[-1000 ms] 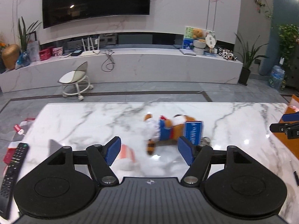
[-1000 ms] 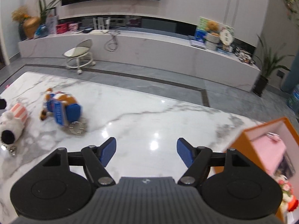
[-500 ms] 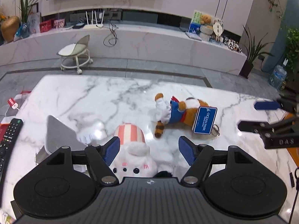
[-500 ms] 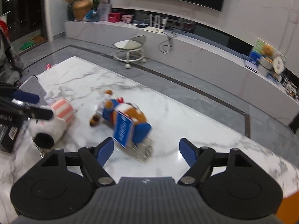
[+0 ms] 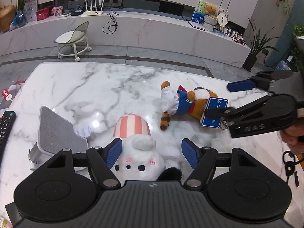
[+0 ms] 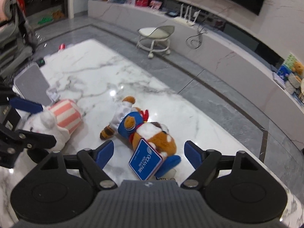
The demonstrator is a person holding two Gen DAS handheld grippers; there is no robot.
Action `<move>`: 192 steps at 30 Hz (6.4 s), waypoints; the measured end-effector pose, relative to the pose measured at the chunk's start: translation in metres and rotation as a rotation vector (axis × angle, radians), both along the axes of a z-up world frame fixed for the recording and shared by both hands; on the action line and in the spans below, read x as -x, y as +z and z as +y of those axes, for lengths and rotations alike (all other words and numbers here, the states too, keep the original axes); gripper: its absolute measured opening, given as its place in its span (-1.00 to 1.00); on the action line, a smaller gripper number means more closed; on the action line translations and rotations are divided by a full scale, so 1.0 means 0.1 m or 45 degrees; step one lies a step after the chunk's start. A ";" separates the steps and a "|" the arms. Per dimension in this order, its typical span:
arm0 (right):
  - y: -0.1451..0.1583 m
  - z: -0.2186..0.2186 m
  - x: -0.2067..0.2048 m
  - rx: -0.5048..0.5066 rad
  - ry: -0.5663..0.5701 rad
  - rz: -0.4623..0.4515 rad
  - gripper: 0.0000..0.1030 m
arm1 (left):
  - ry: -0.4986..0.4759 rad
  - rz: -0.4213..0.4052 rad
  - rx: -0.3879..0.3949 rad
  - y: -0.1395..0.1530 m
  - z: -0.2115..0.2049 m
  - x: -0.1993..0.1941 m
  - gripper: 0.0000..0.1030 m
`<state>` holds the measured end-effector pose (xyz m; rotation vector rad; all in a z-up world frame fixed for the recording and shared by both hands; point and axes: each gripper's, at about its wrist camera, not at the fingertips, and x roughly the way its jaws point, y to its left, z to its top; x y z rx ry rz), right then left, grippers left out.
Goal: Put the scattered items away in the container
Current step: 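Grasp the white plush dog with the left gripper while the right gripper grasps the plush duck, then lift and carry the plush dog and plush duck over the orange box, then lower the plush dog into the box with the left gripper while the right gripper releases the duck inside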
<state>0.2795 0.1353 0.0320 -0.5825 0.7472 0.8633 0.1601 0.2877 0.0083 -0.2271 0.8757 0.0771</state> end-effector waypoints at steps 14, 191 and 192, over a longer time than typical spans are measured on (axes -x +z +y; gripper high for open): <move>-0.41 0.37 -0.23 0.181 0.067 0.020 0.63 | 0.052 -0.001 -0.060 -0.12 0.04 -0.13 0.96; 0.66 -5.49 0.02 -0.096 -1.179 0.120 0.40 | -1.116 -0.049 -0.205 0.17 -5.84 -0.50 0.48; 0.66 -5.48 0.03 -0.096 -1.178 0.116 0.40 | -1.116 -0.052 -0.203 0.18 -5.83 -0.50 0.48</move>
